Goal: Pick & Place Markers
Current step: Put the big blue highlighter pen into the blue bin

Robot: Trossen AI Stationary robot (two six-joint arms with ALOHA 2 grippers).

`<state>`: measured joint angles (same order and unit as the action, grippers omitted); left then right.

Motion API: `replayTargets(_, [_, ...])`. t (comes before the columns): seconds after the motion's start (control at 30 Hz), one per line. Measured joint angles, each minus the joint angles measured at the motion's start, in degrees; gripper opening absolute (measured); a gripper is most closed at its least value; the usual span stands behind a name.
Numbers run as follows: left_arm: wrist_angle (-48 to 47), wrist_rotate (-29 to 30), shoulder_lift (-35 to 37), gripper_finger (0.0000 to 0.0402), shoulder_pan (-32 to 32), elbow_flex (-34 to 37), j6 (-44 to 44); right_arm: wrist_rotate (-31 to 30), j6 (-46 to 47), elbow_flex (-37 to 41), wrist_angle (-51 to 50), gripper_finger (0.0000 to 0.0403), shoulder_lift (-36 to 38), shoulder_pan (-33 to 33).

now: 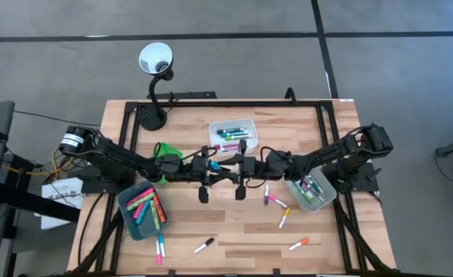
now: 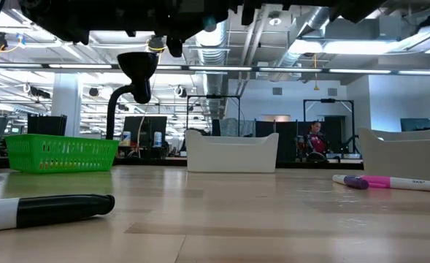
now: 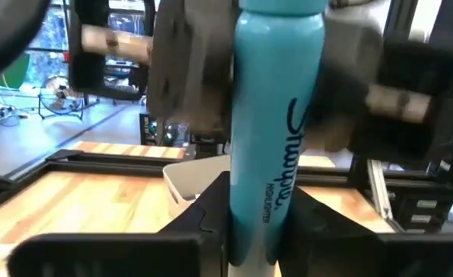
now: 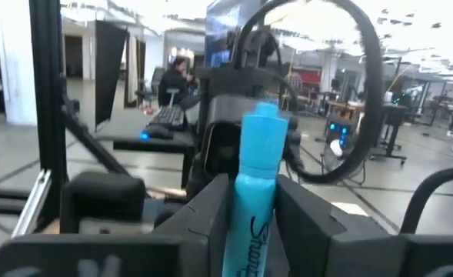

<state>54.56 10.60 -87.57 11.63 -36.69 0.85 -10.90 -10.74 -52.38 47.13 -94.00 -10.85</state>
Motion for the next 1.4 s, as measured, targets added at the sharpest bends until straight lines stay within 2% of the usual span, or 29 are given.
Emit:
replayTargets(0.13, [-1.50, 0.28, 0.22, 0.0072, 0.07, -0.04, 3.64, 0.11, 1.67, 0.04, -5.25, 0.0145, 0.36, -0.28])
replayTargets(0.23, [-9.88, 0.65, 3.15, 0.0068, 0.15, -0.07, 6.67, -0.02, 4.69, 0.04, -11.57, 0.0182, 1.92, -1.10])
replayTargets(0.4, [-33.69, 4.93, 14.66, 0.0061, 0.01, -0.09, 12.26, 0.46, 7.99, 0.07, -26.23, 0.0231, 5.25, -3.10])
replayTargets(0.6, [-68.33, 4.17, 31.22, 0.0074, 1.89, -0.12, 31.79, 0.40, 11.78, 0.07, -35.35, 0.0246, 5.75, -4.53])
replayTargets(0.7, [-85.23, -2.00, 36.46, 0.0065, 5.09, -0.11, 43.18, 0.43, 11.84, 0.07, -37.79, 0.0244, 5.62, -4.52])
replayTargets(0.77, [-92.11, -7.66, 38.53, 0.0062, 8.15, -0.11, 49.78, 0.44, 11.85, 0.07, -39.74, 0.0244, 5.62, -4.33])
replayTargets(0.83, [-95.19, -12.86, 39.64, 0.0063, 11.78, -0.11, 53.84, 0.44, 11.87, 0.07, -40.62, 0.0244, 5.60, -3.99])
replayTargets(0.9, [-96.59, -14.90, 39.69, 0.0069, 15.74, -0.11, 58.45, 0.42, 11.87, 0.07, -40.76, 0.0244, 5.60, -3.70])
replayTargets(1.0, [-98.92, -14.68, 38.80, 0.0073, 20.77, -0.11, 64.30, 0.42, 11.85, 0.07, -41.36, 0.0244, 5.60, -3.29])
replayTargets(1.17, [-107.93, -14.34, 34.76, 0.0064, 27.06, -0.03, 71.98, 0.42, 11.87, 0.07, -41.67, 0.0244, 5.60, -2.87])
replayTargets(1.23, [-108.29, -14.84, 32.88, 0.0066, 29.08, 1.01, 74.24, 0.42, 11.87, 0.07, -42.10, 0.0244, 5.60, -2.89])
replayTargets(1.4, [-108.08, -18.38, 26.99, 0.0108, 31.41, 2.98, 77.52, 0.42, 11.87, 0.07, -42.40, 0.0244, 5.60, -2.89])
